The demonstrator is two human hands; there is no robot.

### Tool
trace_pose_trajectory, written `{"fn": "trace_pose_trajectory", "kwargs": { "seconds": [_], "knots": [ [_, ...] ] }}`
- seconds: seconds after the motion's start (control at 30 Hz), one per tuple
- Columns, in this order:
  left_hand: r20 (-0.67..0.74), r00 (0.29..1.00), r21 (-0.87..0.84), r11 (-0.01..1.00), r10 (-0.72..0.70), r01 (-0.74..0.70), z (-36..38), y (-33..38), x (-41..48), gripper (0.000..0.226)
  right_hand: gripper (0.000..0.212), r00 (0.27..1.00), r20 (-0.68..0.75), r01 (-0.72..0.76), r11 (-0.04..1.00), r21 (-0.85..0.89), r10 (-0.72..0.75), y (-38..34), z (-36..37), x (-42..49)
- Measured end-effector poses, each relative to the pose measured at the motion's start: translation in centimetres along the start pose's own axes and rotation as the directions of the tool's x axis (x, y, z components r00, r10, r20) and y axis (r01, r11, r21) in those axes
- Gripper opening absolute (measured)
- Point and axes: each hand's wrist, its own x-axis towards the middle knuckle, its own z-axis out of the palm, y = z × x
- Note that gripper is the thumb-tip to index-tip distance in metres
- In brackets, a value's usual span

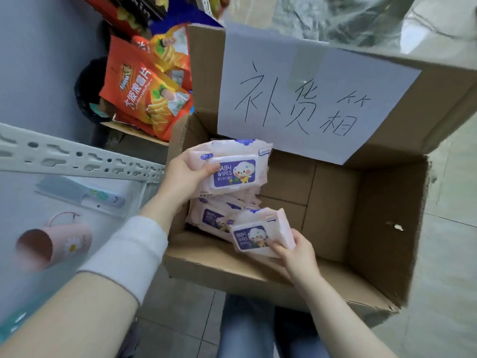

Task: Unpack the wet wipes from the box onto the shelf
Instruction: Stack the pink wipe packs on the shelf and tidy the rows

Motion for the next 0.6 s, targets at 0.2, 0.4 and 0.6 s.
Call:
{"fn": "trace_pose_trajectory", "kwargs": {
  "seconds": [0.2, 0.4, 0.6],
  "knots": [
    [-0.249, 0.962, -0.042, 0.991, 0.116, -0.13, -3.5, 3.2, -11.8, 0.04, 0.026, 0.993, 0.012, 0.115, 0.989, 0.09, -0.117, -2.3, -6.8, -6.7],
    [-0.399, 0.913, -0.312, 0.924, 0.086, -0.223, -6.3, 2.1, -26.4, 0.028, 0.073, 0.958, 0.213, 0.163, 0.975, 0.152, -0.194, -2.5, -11.5, -15.7],
    [-0.534, 0.843, -0.476, 0.801, 0.063, -0.362, -12.0, 0.8, -40.7, 0.04, 0.068, 0.864, 0.399, 0.268, 0.952, 0.151, -0.307, -2.4, -13.2, -26.6]
  ]
}}
